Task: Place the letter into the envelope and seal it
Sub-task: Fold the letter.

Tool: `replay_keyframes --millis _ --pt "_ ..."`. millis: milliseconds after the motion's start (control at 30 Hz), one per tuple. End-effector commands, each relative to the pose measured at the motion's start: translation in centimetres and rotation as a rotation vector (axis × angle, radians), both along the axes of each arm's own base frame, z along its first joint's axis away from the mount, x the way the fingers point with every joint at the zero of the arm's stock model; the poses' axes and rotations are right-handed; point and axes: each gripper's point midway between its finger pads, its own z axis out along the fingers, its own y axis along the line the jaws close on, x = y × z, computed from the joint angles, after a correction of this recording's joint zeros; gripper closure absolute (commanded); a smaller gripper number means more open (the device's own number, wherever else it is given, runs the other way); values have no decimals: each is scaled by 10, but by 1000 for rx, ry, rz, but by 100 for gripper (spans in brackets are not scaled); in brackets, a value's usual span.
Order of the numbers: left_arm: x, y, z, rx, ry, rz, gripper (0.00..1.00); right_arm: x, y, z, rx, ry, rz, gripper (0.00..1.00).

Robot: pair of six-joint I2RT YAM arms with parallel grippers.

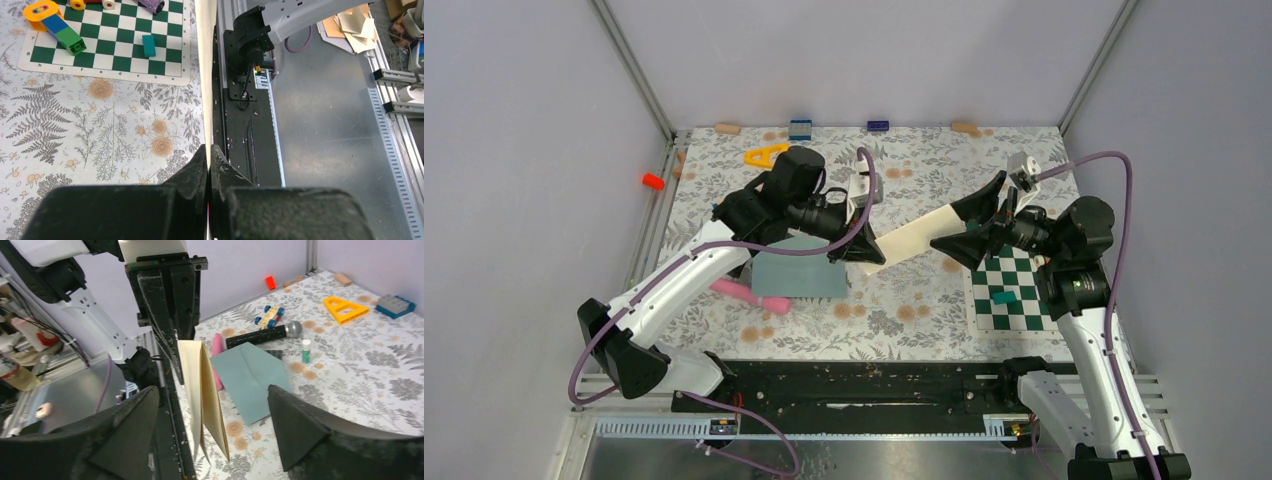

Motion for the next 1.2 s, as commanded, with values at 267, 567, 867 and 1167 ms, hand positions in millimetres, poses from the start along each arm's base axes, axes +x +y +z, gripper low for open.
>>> replay_keyframes --millis 267,567,867,1167 --pt "44 7 70 -228 130 214 100 32 -4 31 207 77 -108 1" --pt "49 6 65 -253 184 243 100 44 6 42 371 150 36 0" --pt "82 18 67 -289 300 424 100 42 -12 -12 -134 -228 -188 0" --pt "131 30 25 -314 677 712 100 88 -73 -33 -712 -749 -439 0"
